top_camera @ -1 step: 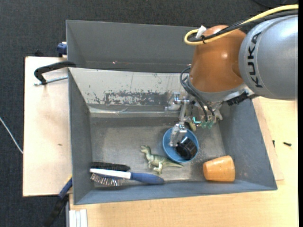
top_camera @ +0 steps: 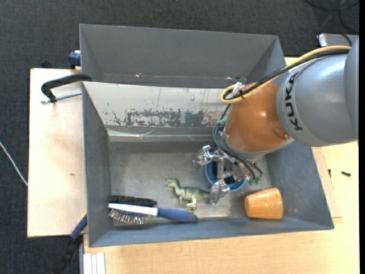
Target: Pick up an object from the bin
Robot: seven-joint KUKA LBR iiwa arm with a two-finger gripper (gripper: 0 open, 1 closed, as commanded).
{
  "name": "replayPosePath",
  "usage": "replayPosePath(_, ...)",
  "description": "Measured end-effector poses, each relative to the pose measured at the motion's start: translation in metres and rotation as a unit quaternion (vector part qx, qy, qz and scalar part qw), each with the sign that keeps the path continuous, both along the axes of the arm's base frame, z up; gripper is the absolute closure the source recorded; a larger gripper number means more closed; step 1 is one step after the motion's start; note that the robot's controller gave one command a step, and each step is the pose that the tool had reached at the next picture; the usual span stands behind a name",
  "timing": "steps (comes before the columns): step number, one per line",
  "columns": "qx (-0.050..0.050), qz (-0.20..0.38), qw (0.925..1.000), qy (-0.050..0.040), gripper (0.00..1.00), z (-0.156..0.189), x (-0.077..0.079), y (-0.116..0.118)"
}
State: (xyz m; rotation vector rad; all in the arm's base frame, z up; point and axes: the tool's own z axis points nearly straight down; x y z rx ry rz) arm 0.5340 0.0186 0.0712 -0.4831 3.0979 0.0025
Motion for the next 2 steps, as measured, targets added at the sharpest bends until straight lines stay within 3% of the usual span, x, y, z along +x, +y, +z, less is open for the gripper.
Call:
replayPosePath(1,-0.002,0.093,0.9956,-0.0016,0.0,0.0016,-0.0057,0.0563)
replayPosePath(2,-0.001,0.092,0.9957,-0.0007,1.0,0.0019,-0.0064,0.0576)
